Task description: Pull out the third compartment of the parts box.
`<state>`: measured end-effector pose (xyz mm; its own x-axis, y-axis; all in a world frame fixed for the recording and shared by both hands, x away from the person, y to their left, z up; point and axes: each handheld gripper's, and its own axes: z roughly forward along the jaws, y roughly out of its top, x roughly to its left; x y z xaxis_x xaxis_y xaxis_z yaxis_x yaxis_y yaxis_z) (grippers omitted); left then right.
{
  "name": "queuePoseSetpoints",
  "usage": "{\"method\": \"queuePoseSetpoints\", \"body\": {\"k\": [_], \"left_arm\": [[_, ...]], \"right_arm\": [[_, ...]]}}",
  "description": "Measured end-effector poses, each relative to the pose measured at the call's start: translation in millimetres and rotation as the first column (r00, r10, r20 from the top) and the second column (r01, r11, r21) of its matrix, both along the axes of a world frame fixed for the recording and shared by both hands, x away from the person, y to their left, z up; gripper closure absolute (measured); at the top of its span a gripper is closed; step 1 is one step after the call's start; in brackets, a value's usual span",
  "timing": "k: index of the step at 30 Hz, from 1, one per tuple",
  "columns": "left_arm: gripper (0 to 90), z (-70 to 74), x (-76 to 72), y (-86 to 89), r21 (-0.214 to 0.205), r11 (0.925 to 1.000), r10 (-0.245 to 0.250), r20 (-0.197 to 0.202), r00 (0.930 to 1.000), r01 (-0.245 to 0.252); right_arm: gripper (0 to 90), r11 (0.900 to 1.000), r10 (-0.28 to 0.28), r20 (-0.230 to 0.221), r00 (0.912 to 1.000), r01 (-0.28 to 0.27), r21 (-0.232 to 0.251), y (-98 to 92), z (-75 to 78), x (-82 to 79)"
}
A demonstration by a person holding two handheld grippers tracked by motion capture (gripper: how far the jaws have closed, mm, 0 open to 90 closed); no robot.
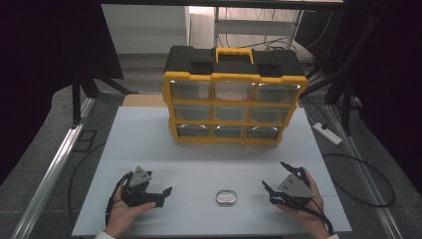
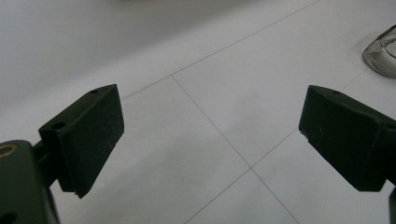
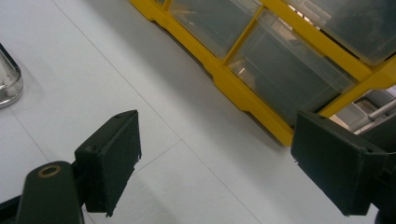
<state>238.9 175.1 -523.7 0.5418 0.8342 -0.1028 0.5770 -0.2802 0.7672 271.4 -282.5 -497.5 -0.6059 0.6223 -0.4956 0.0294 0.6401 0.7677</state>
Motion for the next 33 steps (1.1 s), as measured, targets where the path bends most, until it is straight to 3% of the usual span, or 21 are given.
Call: {"method": "queuePoseSetpoints", "body": {"k": [18, 33], "left_arm": [[7.3, -1.0, 0.6, -1.6, 0.010, 0.9999, -0.008, -0.004, 1.0000, 0.008], [7.4, -1.2, 1.3, -1.5, 0.012, 0.9999, -0.008, -0.011, 0.9999, 0.008]], "right_arm": [[15.6, 0.9962, 0.013, 0.070, 0.9975, -0.007, -0.086, 6.7, 1.0, -0.6], [15.3, 0.9821, 0.019, 0.148, 0.9889, 0.009, -0.188, 14.0, 2.3, 2.7]]}}
